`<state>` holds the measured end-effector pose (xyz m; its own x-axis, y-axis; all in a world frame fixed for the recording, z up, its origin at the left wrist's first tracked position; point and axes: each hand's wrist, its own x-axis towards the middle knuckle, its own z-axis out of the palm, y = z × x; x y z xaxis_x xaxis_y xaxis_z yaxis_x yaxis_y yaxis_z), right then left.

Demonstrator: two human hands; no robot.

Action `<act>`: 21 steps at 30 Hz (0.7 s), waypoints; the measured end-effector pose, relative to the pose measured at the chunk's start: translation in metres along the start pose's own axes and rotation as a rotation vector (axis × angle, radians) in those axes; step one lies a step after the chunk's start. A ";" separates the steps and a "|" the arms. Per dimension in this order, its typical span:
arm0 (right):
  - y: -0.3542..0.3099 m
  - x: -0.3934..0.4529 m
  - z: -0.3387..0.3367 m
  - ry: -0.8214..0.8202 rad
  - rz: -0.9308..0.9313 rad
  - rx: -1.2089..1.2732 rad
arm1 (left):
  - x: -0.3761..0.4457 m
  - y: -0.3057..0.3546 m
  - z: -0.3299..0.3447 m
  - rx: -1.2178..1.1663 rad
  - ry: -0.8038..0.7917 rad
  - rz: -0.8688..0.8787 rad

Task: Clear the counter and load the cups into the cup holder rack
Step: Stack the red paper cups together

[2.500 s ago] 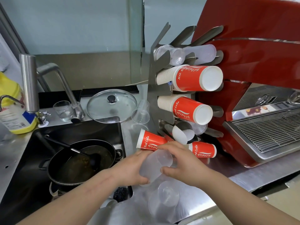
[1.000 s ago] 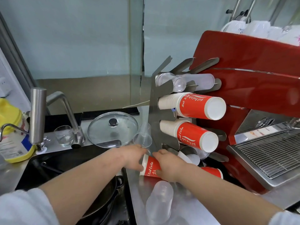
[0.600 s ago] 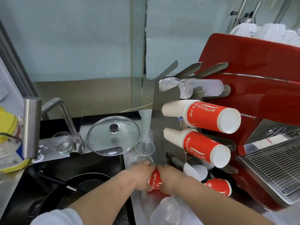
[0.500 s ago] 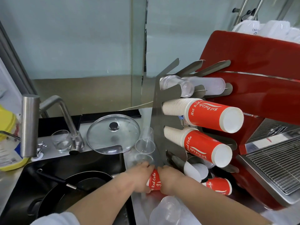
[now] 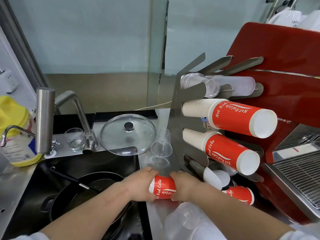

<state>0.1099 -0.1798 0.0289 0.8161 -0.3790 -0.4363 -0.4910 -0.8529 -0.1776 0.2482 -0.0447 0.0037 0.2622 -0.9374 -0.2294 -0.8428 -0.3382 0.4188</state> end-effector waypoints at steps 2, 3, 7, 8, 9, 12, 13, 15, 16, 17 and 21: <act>-0.001 -0.003 -0.008 0.025 -0.042 0.032 | -0.007 -0.003 -0.005 -0.062 0.022 -0.001; -0.001 -0.005 -0.013 0.037 -0.062 0.050 | -0.011 -0.004 -0.007 -0.093 0.035 -0.002; -0.004 -0.013 -0.035 0.081 -0.138 0.099 | -0.024 -0.007 -0.006 -0.168 0.093 -0.006; -0.006 -0.015 -0.040 0.101 -0.153 0.116 | -0.026 -0.007 -0.004 -0.191 0.101 -0.006; -0.007 -0.017 -0.045 0.124 -0.165 0.142 | -0.027 -0.005 -0.003 -0.217 0.106 -0.006; -0.015 -0.023 -0.057 0.182 -0.195 0.219 | -0.024 0.001 0.002 -0.329 0.134 -0.038; -0.018 -0.025 -0.060 0.195 -0.205 0.221 | -0.022 0.003 0.004 -0.369 0.145 -0.055; -0.021 -0.029 -0.062 0.217 -0.229 0.205 | -0.017 0.005 0.009 -0.432 0.158 -0.072; -0.022 -0.030 -0.061 0.221 -0.241 0.196 | -0.015 0.007 0.011 -0.454 0.155 -0.073; -0.022 -0.031 -0.060 0.224 -0.254 0.180 | -0.013 0.009 0.012 -0.467 0.149 -0.069; -0.021 -0.033 -0.051 0.216 -0.257 0.137 | -0.010 0.019 0.017 -0.482 0.147 -0.072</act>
<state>0.1084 -0.1675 0.0920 0.9565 -0.2381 -0.1686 -0.2859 -0.8795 -0.3803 0.2220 -0.0398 -0.0006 0.4040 -0.9005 -0.1607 -0.5167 -0.3696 0.7723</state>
